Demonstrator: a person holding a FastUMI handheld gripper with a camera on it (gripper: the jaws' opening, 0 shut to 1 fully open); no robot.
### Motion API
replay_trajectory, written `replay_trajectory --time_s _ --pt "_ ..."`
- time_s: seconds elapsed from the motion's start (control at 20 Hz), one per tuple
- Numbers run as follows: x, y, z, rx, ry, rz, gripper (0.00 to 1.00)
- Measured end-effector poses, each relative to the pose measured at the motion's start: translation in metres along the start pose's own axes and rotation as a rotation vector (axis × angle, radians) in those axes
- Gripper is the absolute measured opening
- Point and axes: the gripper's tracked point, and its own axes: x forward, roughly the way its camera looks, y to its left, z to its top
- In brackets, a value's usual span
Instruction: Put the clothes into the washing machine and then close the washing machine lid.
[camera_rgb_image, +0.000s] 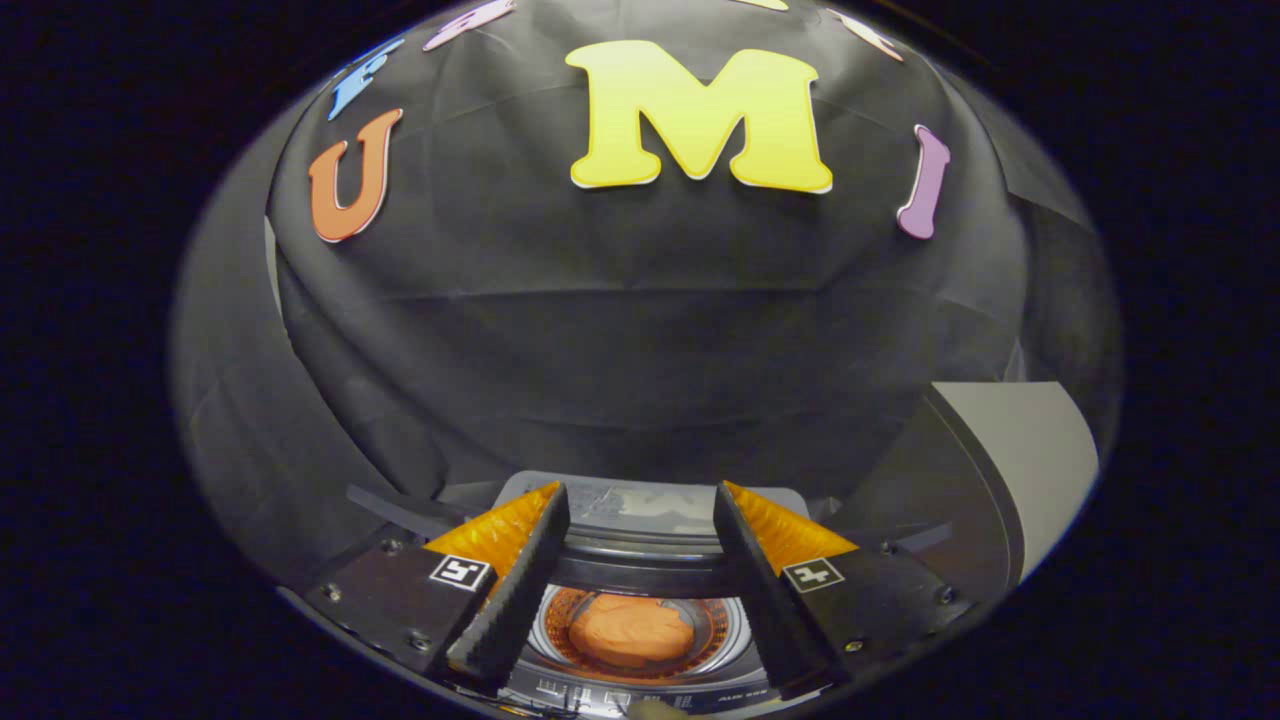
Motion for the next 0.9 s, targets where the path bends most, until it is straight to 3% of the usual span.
replay_trajectory --time_s 0.35,0.9 --pt "-0.008 0.007 -0.090 -0.032 0.202 0.016 0.97" --pt "-0.009 0.001 -0.115 -0.021 0.285 0.034 0.97"
